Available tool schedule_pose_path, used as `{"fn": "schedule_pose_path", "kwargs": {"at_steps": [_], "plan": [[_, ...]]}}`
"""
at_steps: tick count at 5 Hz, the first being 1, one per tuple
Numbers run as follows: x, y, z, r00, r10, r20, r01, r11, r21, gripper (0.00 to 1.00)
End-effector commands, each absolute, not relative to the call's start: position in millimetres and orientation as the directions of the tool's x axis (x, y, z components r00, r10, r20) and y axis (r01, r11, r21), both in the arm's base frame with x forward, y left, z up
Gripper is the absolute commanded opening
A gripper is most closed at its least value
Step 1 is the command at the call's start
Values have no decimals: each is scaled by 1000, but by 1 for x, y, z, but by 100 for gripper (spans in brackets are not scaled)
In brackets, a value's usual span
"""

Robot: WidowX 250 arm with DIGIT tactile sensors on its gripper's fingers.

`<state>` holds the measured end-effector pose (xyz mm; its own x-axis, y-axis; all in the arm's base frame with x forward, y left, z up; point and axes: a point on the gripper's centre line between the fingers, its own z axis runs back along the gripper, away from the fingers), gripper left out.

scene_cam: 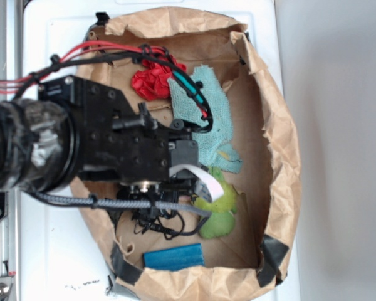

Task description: Grab the green sponge.

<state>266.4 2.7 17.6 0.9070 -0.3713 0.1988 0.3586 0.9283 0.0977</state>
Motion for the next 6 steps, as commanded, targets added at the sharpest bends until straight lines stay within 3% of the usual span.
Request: {"fn": "schedule_pose_path", "kwargs": {"at_steps": [1, 4, 6], "plan": [[268, 3, 20, 899, -390, 198, 377, 921, 103, 0], [270, 7, 29, 902, -386, 194, 375, 923, 90, 0], [282, 21, 79, 934, -336, 121, 339, 941, -9, 0]]}}
